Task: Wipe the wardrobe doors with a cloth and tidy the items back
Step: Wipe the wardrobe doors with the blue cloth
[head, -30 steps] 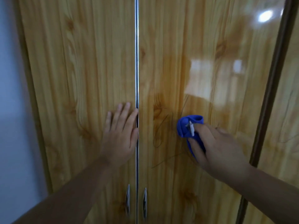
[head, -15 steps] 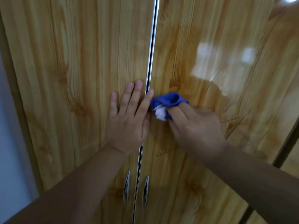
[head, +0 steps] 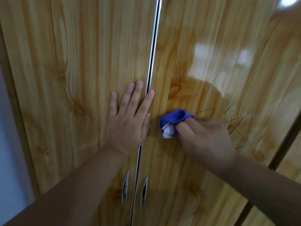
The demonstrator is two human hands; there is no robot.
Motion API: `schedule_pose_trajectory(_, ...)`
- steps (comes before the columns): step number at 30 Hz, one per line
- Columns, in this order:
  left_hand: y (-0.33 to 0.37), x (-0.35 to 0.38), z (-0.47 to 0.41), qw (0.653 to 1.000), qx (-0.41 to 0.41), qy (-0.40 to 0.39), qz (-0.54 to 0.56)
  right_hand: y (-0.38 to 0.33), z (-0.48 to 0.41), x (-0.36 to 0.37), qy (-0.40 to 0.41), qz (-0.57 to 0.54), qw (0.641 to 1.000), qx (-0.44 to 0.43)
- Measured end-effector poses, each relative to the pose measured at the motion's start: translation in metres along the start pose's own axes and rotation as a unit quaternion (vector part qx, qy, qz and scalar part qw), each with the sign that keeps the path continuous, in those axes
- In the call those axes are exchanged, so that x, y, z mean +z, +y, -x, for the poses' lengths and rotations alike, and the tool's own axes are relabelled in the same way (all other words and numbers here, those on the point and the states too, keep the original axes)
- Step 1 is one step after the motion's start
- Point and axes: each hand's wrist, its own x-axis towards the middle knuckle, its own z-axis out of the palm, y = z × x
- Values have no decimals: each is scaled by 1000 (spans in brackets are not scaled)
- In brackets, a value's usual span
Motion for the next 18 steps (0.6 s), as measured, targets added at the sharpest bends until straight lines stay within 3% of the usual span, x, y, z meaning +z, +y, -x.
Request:
schedule_pose_trajectory(4,0,2,0,1000,1,8,-2,59,-35,-31,41,65,997,33)
schedule_pose_trajectory(9,-2,8,2,999,6,32,-5,113,-66,-60,47,97,983,149)
schedule_pose_trajectory(13,-3,9,3,999,9,39,-15,96,-64,-50,91,63,972,207)
schedule_pose_trajectory(18,-2,6,2,999,9,27,-15,39,-19,-23,56,19,989,138)
